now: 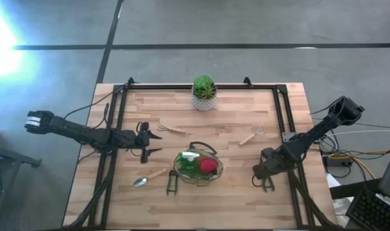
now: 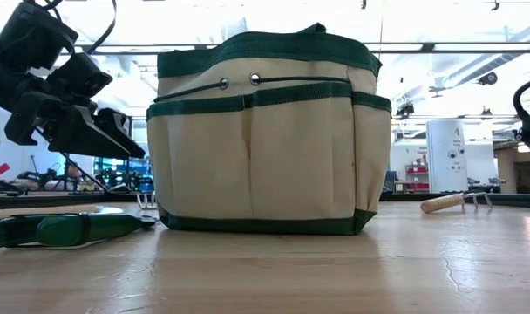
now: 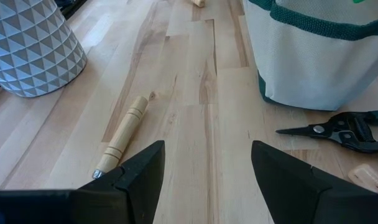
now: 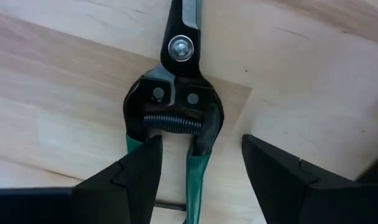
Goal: Pick & Place Garden tools in Gardening bag
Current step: Put the right green shear scissors into the white gardening bag
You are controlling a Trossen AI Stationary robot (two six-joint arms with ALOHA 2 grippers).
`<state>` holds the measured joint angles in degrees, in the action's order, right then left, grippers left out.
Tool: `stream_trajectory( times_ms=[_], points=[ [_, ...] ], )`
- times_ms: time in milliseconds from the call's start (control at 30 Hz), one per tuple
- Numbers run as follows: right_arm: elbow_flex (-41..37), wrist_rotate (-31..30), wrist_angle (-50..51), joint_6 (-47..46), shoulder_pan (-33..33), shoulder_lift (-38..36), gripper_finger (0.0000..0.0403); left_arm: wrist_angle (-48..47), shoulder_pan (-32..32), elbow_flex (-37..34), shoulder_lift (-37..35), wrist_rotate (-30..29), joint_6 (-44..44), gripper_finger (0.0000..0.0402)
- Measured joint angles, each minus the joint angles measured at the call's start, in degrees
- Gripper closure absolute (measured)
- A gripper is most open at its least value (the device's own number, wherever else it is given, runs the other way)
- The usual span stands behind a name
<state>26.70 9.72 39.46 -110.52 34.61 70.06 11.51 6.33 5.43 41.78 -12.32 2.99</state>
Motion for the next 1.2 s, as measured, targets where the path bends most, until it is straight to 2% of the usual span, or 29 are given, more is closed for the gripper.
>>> stream_trajectory(
  times_ms=[133,300,500,667,933,1133,1200],
  points=[
    [-0.3,0.1,0.1,-0.1,0.0,0.0,0.0203,0.0,0.0,0.0,0.0,0.0,0.0,0.0161],
    [-0.3,0.2,0.4,-0.5,0.0,0.0,0.0241,0.0,0.0,0.0,0.0,0.0,0.0,0.0161],
    [-0.4,0.8,2.0,-0.3,0.0,0.1,0.0307,0.0,0.0,0.0,0.0,0.0,0.0,0.0161],
    [-0.8,2.5,2.0,0.6,0.0,0.1,0.0377,0.0,0.0,0.0,0.0,0.0,0.0,0.0161],
    [-0.8,2.9,1.9,2.6,-0.1,0.1,0.0384,0.0,0.0,0.0,0.0,0.0,0.0,0.0161],
    [1.7,-0.7,3.3,5.9,0.1,0.3,0.0385,0.0,0.0,0.0,0.0,0.0,0.0,0.0161],
    [3.0,-3.9,2.7,6.3,0.1,0.4,0.0386,0.0,0.0,0.0,0.0,0.0,0.0,0.0161]
  ],
)
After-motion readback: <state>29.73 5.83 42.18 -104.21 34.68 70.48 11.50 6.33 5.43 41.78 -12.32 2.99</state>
